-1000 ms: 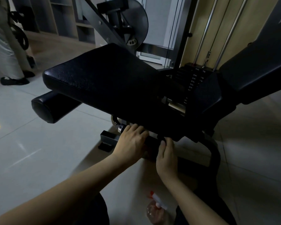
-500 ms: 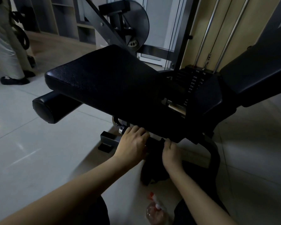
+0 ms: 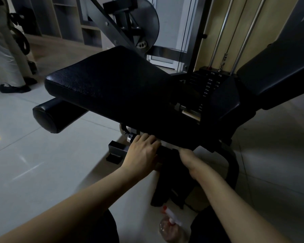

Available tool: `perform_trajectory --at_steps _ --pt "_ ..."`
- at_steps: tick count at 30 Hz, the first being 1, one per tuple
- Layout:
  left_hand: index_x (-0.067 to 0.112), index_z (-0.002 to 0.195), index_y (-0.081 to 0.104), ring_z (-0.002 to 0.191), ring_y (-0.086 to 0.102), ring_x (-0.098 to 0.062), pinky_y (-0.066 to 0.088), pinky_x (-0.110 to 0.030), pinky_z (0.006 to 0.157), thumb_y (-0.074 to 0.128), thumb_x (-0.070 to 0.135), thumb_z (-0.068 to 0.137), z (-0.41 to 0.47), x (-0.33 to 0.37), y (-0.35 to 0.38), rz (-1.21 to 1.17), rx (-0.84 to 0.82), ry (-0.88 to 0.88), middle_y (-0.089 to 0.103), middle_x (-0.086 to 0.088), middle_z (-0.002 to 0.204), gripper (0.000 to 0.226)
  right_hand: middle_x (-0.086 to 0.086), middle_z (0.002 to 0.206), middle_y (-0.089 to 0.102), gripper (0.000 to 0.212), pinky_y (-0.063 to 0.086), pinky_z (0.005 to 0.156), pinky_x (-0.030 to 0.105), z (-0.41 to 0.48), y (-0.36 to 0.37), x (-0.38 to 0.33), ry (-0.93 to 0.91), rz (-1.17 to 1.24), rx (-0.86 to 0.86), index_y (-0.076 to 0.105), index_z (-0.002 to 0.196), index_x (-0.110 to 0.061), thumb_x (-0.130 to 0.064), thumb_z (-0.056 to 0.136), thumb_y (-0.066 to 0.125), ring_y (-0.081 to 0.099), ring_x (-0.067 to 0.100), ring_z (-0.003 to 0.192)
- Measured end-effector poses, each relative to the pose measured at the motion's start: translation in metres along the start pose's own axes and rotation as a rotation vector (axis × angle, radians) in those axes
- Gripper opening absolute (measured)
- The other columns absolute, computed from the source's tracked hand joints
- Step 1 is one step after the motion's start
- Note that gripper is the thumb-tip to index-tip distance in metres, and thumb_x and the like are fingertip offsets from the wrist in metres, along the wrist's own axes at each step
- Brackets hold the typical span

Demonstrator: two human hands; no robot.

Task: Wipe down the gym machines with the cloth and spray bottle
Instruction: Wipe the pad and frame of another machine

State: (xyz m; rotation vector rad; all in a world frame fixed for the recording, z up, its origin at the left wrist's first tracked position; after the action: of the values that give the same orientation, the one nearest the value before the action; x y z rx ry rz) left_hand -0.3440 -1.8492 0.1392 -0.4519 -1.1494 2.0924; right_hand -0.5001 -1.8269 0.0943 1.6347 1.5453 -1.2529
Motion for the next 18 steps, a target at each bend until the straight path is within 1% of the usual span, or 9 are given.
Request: perform_trajectory --at_steps 4,7,8,9,11,12,14,16,18 --pt "0.019 0.116 0.067 0.103 0.056 -0.022 0.046 -0.036 0.084 0.051 0.04 0.088 -0.001 0.0 0.002 0.024 -0.024 -0.018 0.062 -0.001 0.111 0.039 0.01 0.082 0.056 0.028 0.041 0.057 0.015 -0.008 0.003 0.011 -0.315 -0.1 0.282 0.056 0.103 -0.009 -0.025 0.108 0.034 0.057 0.019 0.072" --pt "0.02 0.115 0.067 0.102 0.057 -0.021 0.047 -0.037 0.085 0.044 0.043 0.09 0.0 0.0 0.003 0.031 -0.039 -0.02 0.062 0.0 0.11 0.041 -0.001 0.106 0.059 0.027 0.048 0.069 0.01 -0.023 0.015 0.012 -0.487 -0.02 0.23 0.051 0.128 -0.016 -0.022 0.108 0.034 0.06 -0.006 0.09" --pt "0.02 0.115 0.068 0.102 0.057 -0.021 0.047 -0.036 0.084 0.044 0.043 0.09 0.0 0.0 0.003 0.033 -0.039 -0.023 0.063 0.0 0.11 0.042 -0.002 0.111 0.059 0.03 0.047 0.072 0.007 -0.022 0.016 0.012 -0.486 -0.009 0.211 0.049 0.133 -0.015 -0.021 0.107 0.034 0.058 -0.01 0.095" --pt "0.02 0.116 0.068 0.102 0.057 -0.021 0.047 -0.036 0.084 0.046 0.044 0.089 0.001 0.0 0.003 0.035 -0.039 -0.025 0.063 0.001 0.11 0.041 0.003 0.113 0.06 0.031 0.047 0.073 0.008 -0.019 0.015 0.012 -0.462 0.01 0.205 0.049 0.133 -0.012 -0.021 0.107 0.034 0.061 -0.003 0.099" --pt "0.021 0.116 0.068 0.103 0.057 -0.021 0.046 -0.035 0.083 0.057 0.043 0.086 0.001 -0.001 0.003 0.036 -0.032 -0.032 0.063 0.001 0.111 0.039 0.026 0.11 0.06 0.034 0.046 0.074 0.02 -0.014 0.011 0.01 -0.357 0.066 0.222 0.053 0.129 -0.001 -0.022 0.108 0.035 0.062 0.032 0.099" --pt "0.021 0.116 0.068 0.103 0.057 -0.022 0.045 -0.035 0.082 0.062 0.041 0.084 0.001 -0.001 0.004 0.035 -0.03 -0.035 0.063 0.001 0.111 0.039 0.028 0.105 0.06 0.034 0.046 0.076 0.03 -0.012 0.008 0.01 -0.276 0.079 0.222 0.054 0.126 0.0 -0.023 0.108 0.036 0.06 0.038 0.094" --pt "0.02 0.117 0.068 0.103 0.057 -0.022 0.044 -0.035 0.083 0.072 0.04 0.08 0.001 -0.002 0.004 0.031 -0.027 -0.043 0.063 0.001 0.111 0.042 0.013 0.096 0.061 0.032 0.048 0.079 0.036 -0.009 0.005 0.007 -0.12 0.045 0.153 0.057 0.122 -0.008 -0.027 0.108 0.037 0.059 0.025 0.086" --pt "0.02 0.117 0.068 0.103 0.057 -0.022 0.044 -0.035 0.083 0.073 0.04 0.079 0.0 -0.001 0.002 0.021 -0.005 -0.025 0.063 0.0 0.111 0.043 0.005 0.093 0.06 0.026 0.048 0.07 0.032 -0.008 0.003 0.003 -0.004 0.042 0.054 0.058 0.107 -0.016 -0.031 0.108 0.037 0.058 0.018 0.084" --pt "0.02 0.115 0.068 0.103 0.056 -0.021 0.044 -0.035 0.083 0.067 0.042 0.082 -0.001 -0.001 0.002 0.008 0.013 -0.005 0.063 0.0 0.111 0.041 0.003 0.088 0.058 0.025 0.043 0.063 0.027 -0.006 -0.001 -0.001 -0.011 -0.017 0.069 0.054 0.095 -0.019 -0.03 0.108 0.036 0.057 0.018 0.081"
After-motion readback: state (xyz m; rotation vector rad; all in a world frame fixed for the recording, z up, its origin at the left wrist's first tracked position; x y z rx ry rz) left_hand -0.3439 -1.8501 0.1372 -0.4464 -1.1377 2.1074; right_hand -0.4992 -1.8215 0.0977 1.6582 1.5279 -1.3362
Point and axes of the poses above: each hand's wrist, its own z-axis towards the middle knuckle, its own y-axis out of the palm, x = y × z, the point moved 7 cm from there along z, towards the middle knuckle
